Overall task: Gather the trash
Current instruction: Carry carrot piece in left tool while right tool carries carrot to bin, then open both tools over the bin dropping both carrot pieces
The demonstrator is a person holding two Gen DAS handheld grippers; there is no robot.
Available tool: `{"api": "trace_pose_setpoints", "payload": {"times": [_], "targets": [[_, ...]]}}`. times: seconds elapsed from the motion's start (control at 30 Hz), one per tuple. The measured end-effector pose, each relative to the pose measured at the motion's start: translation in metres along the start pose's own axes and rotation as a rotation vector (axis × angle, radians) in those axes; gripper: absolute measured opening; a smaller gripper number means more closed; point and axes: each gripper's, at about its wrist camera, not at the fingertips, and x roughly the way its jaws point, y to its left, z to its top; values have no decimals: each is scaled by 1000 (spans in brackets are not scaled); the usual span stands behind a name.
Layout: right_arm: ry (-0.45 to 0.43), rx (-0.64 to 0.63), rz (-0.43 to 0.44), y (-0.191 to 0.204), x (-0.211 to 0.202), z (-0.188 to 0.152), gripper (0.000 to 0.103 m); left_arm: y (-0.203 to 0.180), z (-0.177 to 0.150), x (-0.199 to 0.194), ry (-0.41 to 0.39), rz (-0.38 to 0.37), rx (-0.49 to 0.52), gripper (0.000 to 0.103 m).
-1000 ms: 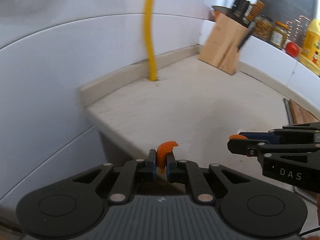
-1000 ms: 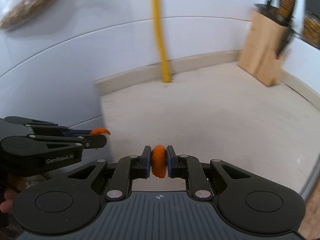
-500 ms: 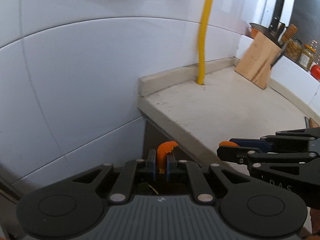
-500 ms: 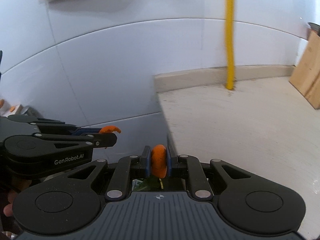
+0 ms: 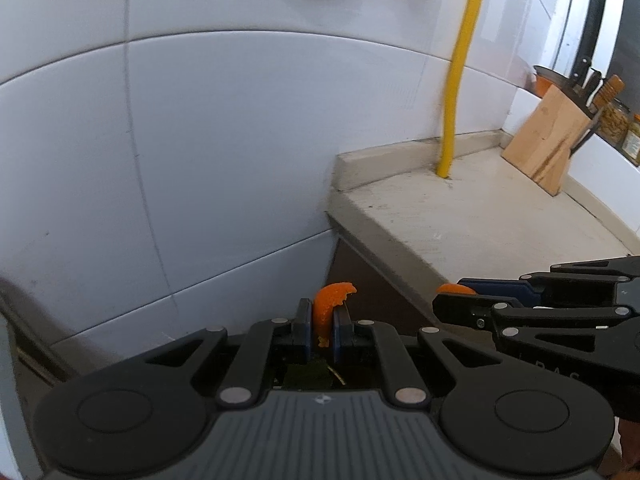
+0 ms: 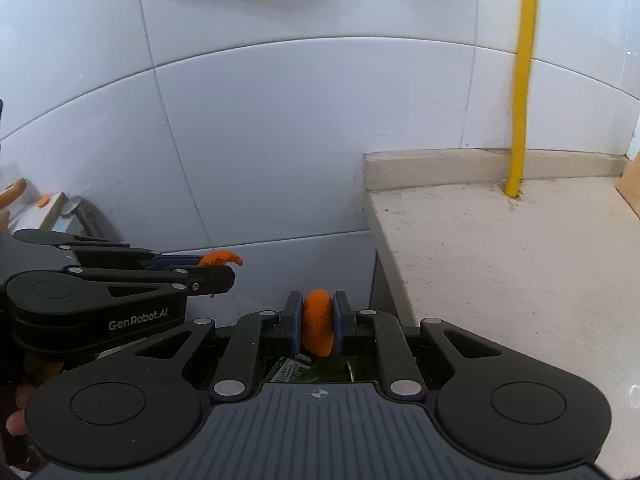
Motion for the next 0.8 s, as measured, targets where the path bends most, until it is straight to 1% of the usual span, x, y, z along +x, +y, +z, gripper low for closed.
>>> {"api": "trace_pose_setpoints", "payload": {"times": [0.23, 0.5, 0.67, 0.8], "targets": [[26, -17, 21, 15, 15, 4, 21, 19, -4, 3, 8, 29, -37, 6], [84, -47, 42, 23, 42, 10, 21, 34, -7, 14, 37, 67, -77, 6], [125, -54, 56, 24, 62, 9, 21, 42, -11, 28, 94, 96, -98, 6], [156, -44, 63, 21, 77, 6, 21, 43, -15, 36, 134, 100, -101, 6]]}}
